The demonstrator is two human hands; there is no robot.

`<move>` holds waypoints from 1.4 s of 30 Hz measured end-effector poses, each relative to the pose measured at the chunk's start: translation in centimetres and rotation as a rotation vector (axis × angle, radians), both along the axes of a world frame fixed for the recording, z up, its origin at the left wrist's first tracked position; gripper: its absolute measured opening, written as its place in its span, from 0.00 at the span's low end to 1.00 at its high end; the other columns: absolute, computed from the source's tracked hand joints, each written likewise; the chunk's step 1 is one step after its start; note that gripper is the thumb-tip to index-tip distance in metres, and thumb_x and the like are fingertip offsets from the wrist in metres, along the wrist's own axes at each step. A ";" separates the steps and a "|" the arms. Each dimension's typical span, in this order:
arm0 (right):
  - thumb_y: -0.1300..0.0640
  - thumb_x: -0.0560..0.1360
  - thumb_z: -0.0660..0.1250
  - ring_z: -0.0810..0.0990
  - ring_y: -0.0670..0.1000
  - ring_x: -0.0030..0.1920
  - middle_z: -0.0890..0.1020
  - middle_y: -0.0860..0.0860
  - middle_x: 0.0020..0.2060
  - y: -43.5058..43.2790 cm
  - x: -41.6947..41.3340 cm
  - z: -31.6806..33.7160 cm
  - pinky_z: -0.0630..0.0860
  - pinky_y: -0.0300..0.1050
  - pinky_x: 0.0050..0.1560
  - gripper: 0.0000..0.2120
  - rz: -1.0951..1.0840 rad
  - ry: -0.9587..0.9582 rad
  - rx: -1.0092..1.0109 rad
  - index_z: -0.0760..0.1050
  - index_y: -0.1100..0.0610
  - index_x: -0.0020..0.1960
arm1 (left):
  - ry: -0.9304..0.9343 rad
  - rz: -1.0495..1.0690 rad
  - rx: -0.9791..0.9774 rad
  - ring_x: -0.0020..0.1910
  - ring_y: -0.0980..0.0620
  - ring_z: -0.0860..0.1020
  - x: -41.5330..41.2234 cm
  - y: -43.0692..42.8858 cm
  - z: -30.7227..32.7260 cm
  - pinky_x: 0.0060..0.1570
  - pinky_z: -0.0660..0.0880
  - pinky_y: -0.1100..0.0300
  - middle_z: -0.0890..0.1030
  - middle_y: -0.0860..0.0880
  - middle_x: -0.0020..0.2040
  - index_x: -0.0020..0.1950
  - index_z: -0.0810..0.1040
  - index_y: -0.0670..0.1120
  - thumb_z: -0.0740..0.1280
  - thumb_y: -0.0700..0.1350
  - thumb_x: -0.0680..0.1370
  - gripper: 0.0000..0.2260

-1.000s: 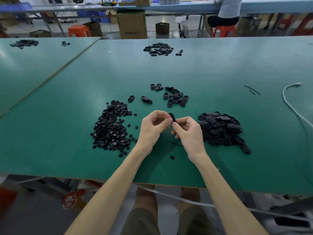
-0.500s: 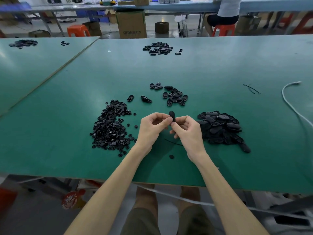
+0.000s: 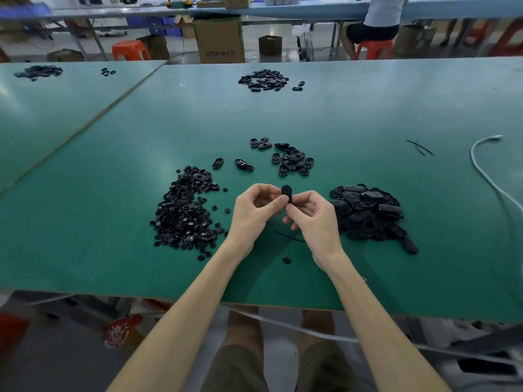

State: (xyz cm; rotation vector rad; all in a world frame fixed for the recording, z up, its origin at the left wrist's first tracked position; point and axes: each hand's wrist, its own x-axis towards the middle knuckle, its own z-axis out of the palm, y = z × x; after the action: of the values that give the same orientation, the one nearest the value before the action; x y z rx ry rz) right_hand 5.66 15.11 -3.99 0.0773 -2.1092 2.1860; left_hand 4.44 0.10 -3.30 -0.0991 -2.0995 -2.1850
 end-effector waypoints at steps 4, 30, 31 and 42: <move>0.65 0.79 0.73 0.85 0.50 0.37 0.86 0.50 0.38 0.0 0.0 0.0 0.77 0.40 0.34 0.03 0.006 0.001 -0.002 0.79 0.60 0.49 | 0.023 -0.057 0.028 0.47 0.53 0.84 0.2 -0.1 0.3 0.52 0.79 0.62 0.87 0.48 0.47 0.54 0.85 0.44 0.76 0.40 0.76 0.07; 0.58 0.82 0.70 0.83 0.49 0.34 0.87 0.51 0.41 -0.2 -0.1 0.0 0.76 0.41 0.33 0.04 -0.103 0.001 -0.038 0.80 0.57 0.51 | 0.059 -0.094 0.009 0.55 0.51 0.85 0.5 0.0 0.9 0.56 0.78 0.62 0.87 0.48 0.52 0.59 0.86 0.45 0.75 0.37 0.77 0.11; 0.57 0.83 0.69 0.83 0.49 0.34 0.87 0.51 0.41 -0.2 -0.1 0.0 0.77 0.41 0.33 0.04 -0.107 -0.002 -0.042 0.80 0.57 0.51 | 0.055 -0.092 0.012 0.55 0.50 0.85 0.5 0.0 0.9 0.56 0.78 0.63 0.87 0.48 0.53 0.59 0.85 0.45 0.75 0.37 0.77 0.11; 0.55 0.84 0.68 0.83 0.48 0.34 0.88 0.52 0.41 -0.2 -0.1 0.1 0.76 0.41 0.33 0.08 -0.126 -0.029 -0.064 0.78 0.61 0.52 | 0.026 -0.065 -0.010 0.50 0.57 0.84 0.6 0.0 1.0 0.52 0.75 0.69 0.88 0.49 0.51 0.58 0.85 0.45 0.68 0.37 0.80 0.10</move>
State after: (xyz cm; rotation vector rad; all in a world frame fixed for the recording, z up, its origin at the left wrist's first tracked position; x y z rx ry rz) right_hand 5.53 14.87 -3.91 -0.0907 -1.9969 2.1916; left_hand 5.01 0.15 -2.29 -0.1979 -2.1225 -2.1972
